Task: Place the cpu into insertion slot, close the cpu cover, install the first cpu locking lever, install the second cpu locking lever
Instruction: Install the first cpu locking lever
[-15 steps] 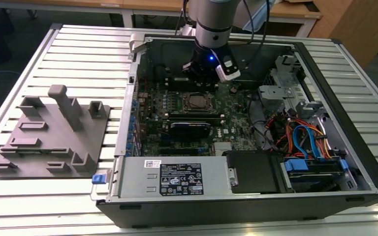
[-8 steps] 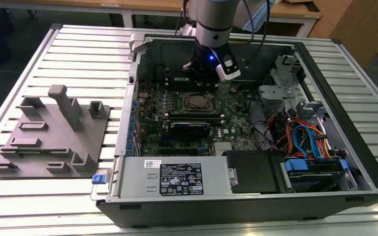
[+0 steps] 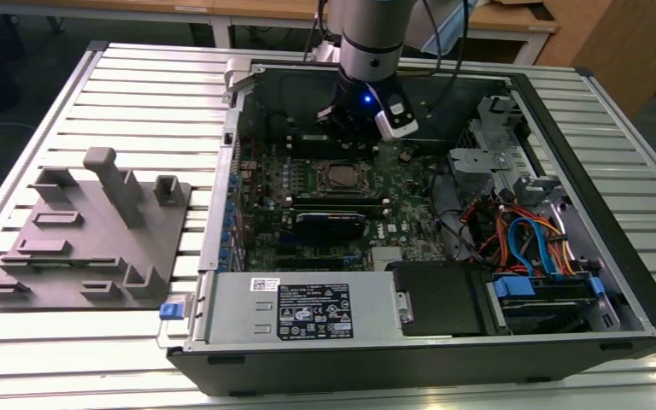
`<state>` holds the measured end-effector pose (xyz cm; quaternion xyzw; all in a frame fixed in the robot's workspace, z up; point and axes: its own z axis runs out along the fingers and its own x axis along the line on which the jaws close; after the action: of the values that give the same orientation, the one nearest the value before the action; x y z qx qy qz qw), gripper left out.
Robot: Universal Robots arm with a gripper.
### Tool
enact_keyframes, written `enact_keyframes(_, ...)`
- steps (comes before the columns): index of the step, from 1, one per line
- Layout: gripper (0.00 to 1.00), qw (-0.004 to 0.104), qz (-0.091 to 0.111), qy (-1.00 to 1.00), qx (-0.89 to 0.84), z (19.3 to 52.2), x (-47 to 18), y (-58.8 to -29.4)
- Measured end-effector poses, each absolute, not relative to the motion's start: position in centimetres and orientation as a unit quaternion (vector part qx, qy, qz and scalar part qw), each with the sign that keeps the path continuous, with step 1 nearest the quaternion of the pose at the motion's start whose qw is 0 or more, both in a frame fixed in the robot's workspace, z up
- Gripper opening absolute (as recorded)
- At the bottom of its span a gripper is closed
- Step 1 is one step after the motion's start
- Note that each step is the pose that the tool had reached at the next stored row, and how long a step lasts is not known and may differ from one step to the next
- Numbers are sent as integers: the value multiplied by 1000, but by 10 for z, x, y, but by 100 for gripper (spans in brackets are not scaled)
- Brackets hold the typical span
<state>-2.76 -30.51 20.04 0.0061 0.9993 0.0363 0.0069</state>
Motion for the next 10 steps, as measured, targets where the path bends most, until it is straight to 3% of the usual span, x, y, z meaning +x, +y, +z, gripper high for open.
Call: enact_keyframes(10, 11, 7, 31, 999, 6, 197, -26, -305)
